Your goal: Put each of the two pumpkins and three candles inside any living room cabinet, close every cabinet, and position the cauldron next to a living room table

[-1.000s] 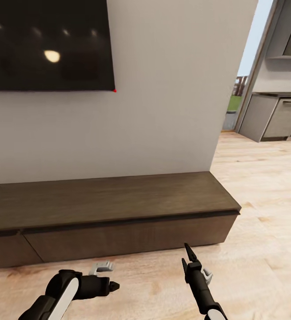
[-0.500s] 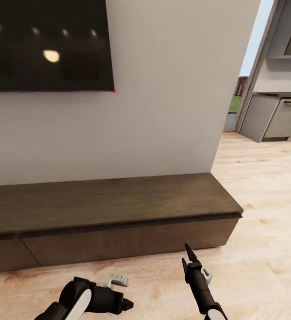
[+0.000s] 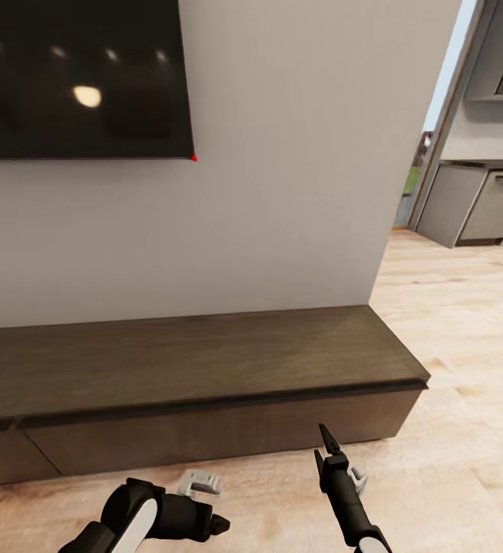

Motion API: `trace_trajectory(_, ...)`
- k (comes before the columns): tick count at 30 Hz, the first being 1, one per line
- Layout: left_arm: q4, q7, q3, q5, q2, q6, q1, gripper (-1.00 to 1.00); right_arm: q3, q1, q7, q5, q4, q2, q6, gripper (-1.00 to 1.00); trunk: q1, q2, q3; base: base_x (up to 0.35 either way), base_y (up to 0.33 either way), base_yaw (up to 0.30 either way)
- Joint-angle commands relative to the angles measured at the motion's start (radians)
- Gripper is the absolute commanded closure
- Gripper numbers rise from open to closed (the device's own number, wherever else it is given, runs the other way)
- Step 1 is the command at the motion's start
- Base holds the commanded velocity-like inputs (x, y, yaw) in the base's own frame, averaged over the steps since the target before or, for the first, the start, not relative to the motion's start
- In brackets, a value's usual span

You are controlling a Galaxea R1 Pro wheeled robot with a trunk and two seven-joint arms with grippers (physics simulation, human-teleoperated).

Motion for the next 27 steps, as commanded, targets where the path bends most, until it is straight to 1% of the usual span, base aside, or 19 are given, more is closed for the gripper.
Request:
trace_trajectory(1,-0.001,-0.006,-0.001,-0.007,0.0,0.002,-0.001,-1.0,0.0,0.0,0.004,-0.01,0.001,0.0,0.007,-1.0,0.0,0.0,-0.001,0.081,0.0,0.0)
trace_trajectory(8,-0.001,-0.002,0.0,-0.012,-0.002,0.001,-0.001,-1.0,0.0,0.0,0.003,-0.01,0.001,0.0,0.006,-1.0,0.0,0.0,-0.001,0.019,0.0,0.0)
trace_trajectory(11,-0.001,-0.002,0.001,-0.012,-0.002,0.001,-0.001,-1.0,0.0,0.0,0.003,-0.01,0.002,0.0,0.006,-1.0,0.001,-0.001,-0.012,0.002,0.0,0.0)
trace_trajectory(15,-0.001,-0.002,0.001,-0.012,-0.002,0.001,-0.001,-1.0,0.0,0.0,0.003,-0.01,0.002,0.0,0.006,-1.0,0.001,-0.001,-0.012,0.0,0.0,0.0)
trace_trajectory(19,-0.001,-0.002,0.0,-0.012,-0.002,0.001,-0.001,-1.0,0.002,0.0,0.004,-0.01,0.002,0.0,0.007,-1.0,0.003,-0.002,-0.028,0.0,0.0,0.0)
trace_trajectory(21,-0.001,-0.002,0.0,-0.012,-0.002,0.001,-0.001,-1.0,0.002,0.0,0.006,-0.008,0.002,0.0,0.007,-1.0,0.003,-0.002,-0.028,0.0,0.0,0.0)
trace_trajectory(25,-0.001,-0.002,0.0,-0.011,-0.002,0.001,-0.001,-1.0,0.005,0.0,0.008,0.018,0.0,0.0,0.009,-1.0,0.005,-0.003,-0.043,0.0,0.0,0.0)
trace_trajectory(27,-0.001,-0.002,0.0,-0.011,-0.002,0.001,-0.001,-1.0,0.005,0.0,0.009,0.049,0.0,0.0,0.011,-1.0,0.005,-0.003,-0.043,0.0,0.0,0.0)
